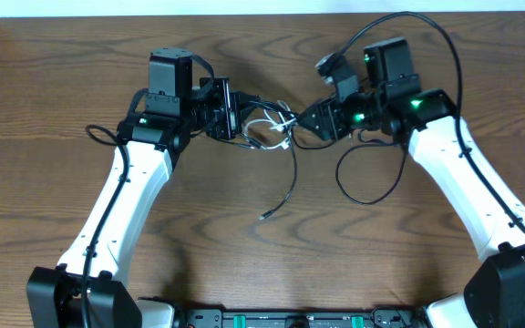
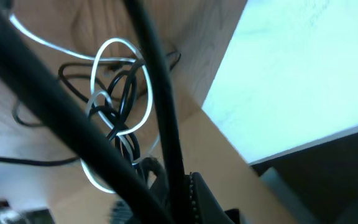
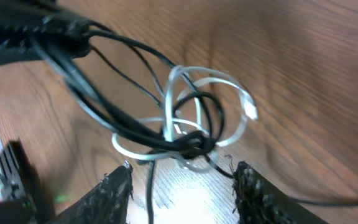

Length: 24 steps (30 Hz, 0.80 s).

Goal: Untangle cables

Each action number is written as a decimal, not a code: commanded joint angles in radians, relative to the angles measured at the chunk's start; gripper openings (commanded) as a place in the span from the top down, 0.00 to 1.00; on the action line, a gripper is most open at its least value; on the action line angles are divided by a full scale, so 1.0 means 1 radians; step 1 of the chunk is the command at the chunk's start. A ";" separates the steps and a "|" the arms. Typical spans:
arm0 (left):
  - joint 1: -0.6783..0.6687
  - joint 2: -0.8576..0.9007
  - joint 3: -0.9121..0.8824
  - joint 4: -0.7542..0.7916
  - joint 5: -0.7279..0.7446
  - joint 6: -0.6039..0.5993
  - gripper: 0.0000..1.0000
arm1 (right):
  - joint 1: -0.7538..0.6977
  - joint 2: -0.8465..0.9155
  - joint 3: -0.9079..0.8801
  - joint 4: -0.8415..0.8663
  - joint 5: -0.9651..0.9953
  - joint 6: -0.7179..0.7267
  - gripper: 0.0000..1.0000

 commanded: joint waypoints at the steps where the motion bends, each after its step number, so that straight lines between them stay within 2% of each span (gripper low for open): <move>1: 0.003 -0.001 0.005 0.008 0.055 -0.137 0.93 | 0.016 -0.013 0.004 0.000 0.028 -0.084 0.51; 6: 0.003 -0.001 0.005 0.008 0.059 -0.139 0.93 | 0.016 -0.008 0.004 -0.004 0.101 -0.087 0.52; 24: 0.005 -0.001 0.005 0.008 0.058 -0.138 0.93 | 0.016 0.047 0.004 -0.026 0.100 -0.246 0.59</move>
